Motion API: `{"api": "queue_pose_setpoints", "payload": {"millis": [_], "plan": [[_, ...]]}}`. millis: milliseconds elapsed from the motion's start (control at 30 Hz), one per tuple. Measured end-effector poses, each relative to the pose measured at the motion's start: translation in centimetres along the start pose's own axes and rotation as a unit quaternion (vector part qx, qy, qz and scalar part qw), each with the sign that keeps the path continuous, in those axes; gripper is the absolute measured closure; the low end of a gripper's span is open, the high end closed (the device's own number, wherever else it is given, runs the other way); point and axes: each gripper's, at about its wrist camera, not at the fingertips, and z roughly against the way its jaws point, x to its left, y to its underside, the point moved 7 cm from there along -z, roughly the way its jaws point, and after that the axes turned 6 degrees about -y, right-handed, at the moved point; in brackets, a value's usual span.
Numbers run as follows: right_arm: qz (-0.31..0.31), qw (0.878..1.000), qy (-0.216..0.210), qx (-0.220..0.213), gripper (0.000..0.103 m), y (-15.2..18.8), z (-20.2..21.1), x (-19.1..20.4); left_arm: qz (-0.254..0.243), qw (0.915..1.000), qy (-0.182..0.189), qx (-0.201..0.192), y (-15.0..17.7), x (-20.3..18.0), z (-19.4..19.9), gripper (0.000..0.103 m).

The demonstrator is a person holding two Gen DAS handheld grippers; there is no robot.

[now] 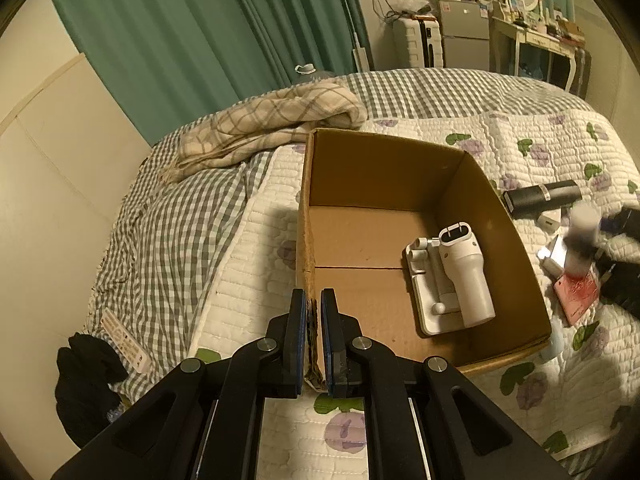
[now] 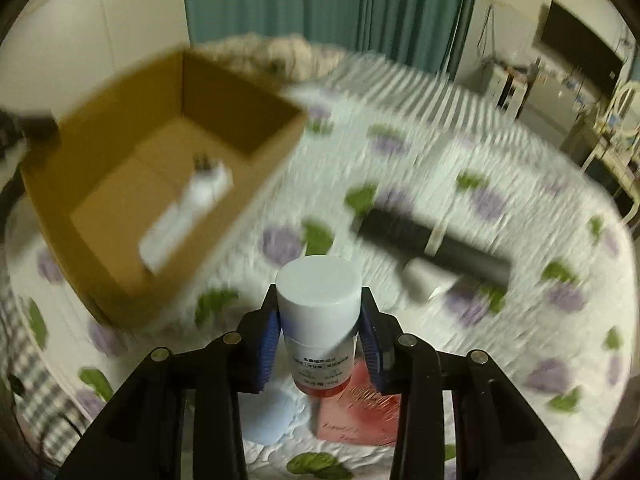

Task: Organize rigid objects
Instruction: 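Place the white pill bottle into the box and open the right gripper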

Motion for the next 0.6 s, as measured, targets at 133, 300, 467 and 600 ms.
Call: {"api": "queue_pose_setpoints", "payload": {"millis": [133,300,467,600], "plan": [[0.019,0.998,-0.005,-0.055,0.067,-5.4,4.1,1.5,-0.007,0.9999,-0.010,-0.006,0.0,-0.3,0.1,0.096],[0.058,0.994,-0.026,-0.092,0.067,-10.0,6.8,5.3,-0.005,0.9999,-0.010,-0.011,0.0,-0.3,0.2,0.096],[0.079,0.993,-0.055,-0.072,0.067,-9.9,4.6,9.8,-0.005,0.9998,-0.011,-0.015,0.0,-0.3,0.2,0.096],[0.074,0.993,-0.089,-0.024,0.067,-8.4,0.4,12.0,-0.008,0.9998,-0.012,-0.017,0.1,-0.4,0.3,0.096]]}}
